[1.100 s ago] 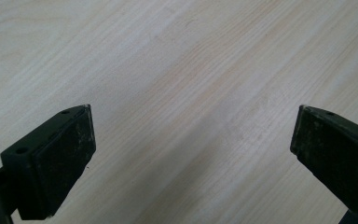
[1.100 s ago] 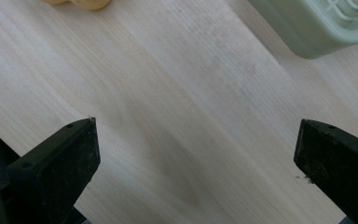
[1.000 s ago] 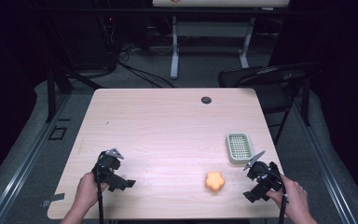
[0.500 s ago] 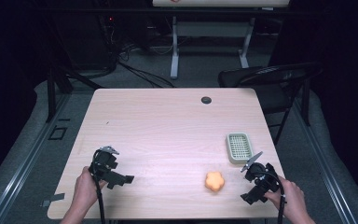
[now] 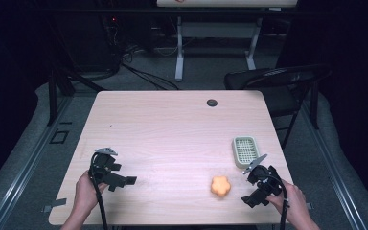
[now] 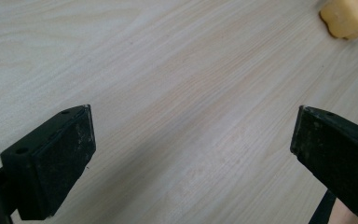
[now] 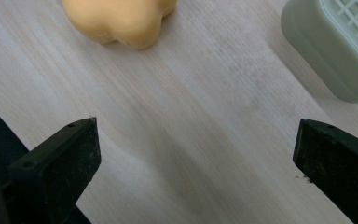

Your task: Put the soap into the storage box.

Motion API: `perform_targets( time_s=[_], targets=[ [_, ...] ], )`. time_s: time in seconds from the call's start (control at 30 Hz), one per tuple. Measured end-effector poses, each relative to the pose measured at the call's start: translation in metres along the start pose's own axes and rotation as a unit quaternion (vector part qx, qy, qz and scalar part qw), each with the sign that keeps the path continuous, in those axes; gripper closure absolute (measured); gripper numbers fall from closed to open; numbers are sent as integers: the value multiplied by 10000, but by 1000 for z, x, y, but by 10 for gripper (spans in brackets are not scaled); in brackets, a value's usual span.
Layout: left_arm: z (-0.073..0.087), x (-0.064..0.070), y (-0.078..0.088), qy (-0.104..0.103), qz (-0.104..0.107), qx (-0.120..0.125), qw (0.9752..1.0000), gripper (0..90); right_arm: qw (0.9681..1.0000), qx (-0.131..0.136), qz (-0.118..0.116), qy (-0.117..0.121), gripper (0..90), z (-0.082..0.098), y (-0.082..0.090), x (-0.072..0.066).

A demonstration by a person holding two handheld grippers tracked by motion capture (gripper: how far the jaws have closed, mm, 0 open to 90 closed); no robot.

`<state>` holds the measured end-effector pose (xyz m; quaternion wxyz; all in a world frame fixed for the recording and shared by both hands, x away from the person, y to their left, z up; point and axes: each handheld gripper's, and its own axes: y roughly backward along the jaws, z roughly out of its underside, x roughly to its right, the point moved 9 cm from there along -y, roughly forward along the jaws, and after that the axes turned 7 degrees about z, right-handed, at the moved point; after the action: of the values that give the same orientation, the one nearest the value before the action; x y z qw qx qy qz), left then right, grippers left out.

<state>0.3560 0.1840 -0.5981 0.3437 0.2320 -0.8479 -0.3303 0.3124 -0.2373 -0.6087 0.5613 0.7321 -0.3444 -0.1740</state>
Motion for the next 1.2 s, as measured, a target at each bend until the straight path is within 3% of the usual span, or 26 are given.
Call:
perform_targets(
  time_s=[0.17, 0.47, 0.73, 0.97, 1.2],
  targets=[
    [1, 1, -4, -54, 69, -112, 9999, 2, 9999, -62, 19, 133, 0, -8, -3, -4],
    [4, 4, -10, -141, 209, -424, 9988, 3, 9997, 67, -45, 217, 0, -25, -8, -16],
    [5, 6, -12, -266, 269, -547, 9978, 2, 9997, 159, -101, 166, 0, -36, -13, -22],
    [7, 8, -12, -269, 314, -657, 9970, 1, 9991, 65, 65, 407, 0, -44, -19, -28],
    [6, 8, -12, -324, 312, -685, 9966, 1, 9986, 5, -50, 534, 1, -51, -26, -36]
  ],
)
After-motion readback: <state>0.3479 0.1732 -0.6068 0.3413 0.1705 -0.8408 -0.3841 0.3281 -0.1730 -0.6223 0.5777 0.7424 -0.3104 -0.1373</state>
